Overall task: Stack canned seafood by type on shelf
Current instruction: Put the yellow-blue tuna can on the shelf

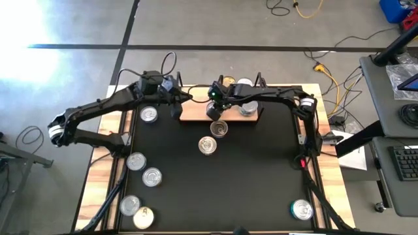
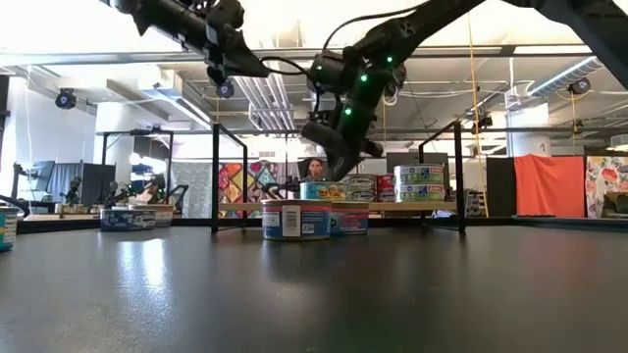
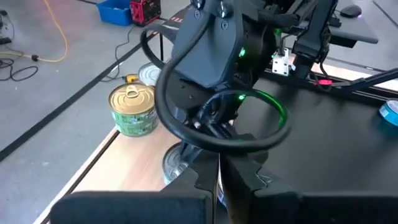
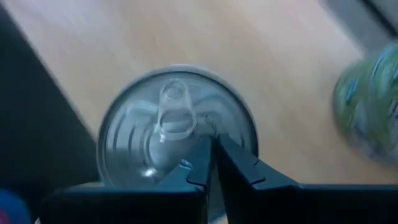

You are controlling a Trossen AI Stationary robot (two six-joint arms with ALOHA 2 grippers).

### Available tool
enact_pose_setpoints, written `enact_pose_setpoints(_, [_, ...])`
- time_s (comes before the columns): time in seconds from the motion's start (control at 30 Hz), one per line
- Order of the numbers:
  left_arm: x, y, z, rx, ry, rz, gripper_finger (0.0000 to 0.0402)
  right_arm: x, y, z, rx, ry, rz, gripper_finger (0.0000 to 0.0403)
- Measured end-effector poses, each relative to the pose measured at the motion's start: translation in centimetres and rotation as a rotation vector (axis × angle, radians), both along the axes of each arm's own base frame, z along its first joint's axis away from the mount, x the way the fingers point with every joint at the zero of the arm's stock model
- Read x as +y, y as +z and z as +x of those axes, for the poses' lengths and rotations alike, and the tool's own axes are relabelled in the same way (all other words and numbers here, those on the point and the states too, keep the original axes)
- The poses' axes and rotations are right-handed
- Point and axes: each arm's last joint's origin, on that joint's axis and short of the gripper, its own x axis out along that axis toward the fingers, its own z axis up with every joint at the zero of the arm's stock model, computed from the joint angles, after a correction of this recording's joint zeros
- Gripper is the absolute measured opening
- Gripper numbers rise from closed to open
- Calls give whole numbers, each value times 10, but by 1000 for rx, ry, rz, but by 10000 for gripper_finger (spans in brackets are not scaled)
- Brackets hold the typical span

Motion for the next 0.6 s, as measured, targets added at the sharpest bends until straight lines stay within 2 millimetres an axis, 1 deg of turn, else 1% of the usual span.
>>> enact_pose_setpoints(0.13, [-7, 7, -12, 15, -8, -9, 0, 2, 0, -12, 117, -143, -38, 18])
enact_pose_setpoints(0.23, [-13, 18, -22, 11, -10, 10, 0, -1, 3, -24, 190, -255, -83, 18])
enact_pose_setpoints(0.33, [-16, 23, -30, 16, 7, 57, 0, -7, 5, -30, 179, -345, -70, 18])
enact_pose_setpoints(0.47, [-17, 26, -34, 12, 17, 86, 0, -14, 5, -32, 120, -438, -3, 18])
enact_pose_setpoints(0.6, [-18, 26, -34, 20, 19, 73, 0, -14, 4, -32, 93, -478, 44, 18])
